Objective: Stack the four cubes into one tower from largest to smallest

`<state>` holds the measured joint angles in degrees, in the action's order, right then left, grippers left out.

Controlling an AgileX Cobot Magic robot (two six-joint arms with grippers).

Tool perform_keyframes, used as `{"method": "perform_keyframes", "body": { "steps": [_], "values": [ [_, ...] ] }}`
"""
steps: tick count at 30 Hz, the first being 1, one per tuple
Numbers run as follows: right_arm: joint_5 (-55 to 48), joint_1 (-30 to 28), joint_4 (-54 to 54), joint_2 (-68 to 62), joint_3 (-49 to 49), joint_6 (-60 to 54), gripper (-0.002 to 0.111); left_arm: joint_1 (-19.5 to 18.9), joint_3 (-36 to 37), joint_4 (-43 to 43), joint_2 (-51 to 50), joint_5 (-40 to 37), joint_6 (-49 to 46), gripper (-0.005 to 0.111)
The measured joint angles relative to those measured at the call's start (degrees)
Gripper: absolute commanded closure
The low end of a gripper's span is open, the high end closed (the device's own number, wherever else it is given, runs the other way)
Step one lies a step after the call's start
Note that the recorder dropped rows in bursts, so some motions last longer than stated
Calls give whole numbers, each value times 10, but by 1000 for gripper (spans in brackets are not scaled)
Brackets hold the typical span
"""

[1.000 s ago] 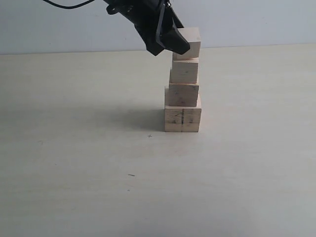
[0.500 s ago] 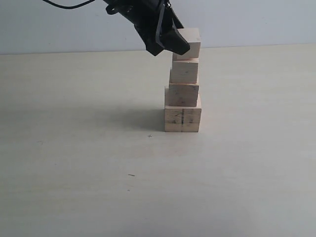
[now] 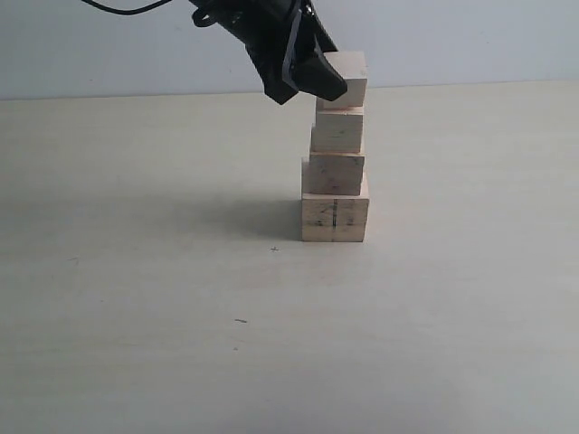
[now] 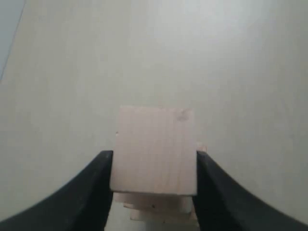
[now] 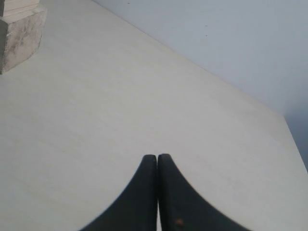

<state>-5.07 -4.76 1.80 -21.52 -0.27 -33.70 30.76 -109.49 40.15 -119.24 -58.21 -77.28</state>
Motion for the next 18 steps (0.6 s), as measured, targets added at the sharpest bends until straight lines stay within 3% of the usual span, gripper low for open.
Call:
{"method": "perform_keyframes", "body": {
  "steps": [10, 18],
  "values": [
    [0, 0, 0, 0, 0, 0, 108, 0, 0, 0, 0, 1, -1, 57],
    [-1, 0, 0, 0, 0, 0, 108, 0, 0, 1, 0, 45, -2, 57]
  ]
}}
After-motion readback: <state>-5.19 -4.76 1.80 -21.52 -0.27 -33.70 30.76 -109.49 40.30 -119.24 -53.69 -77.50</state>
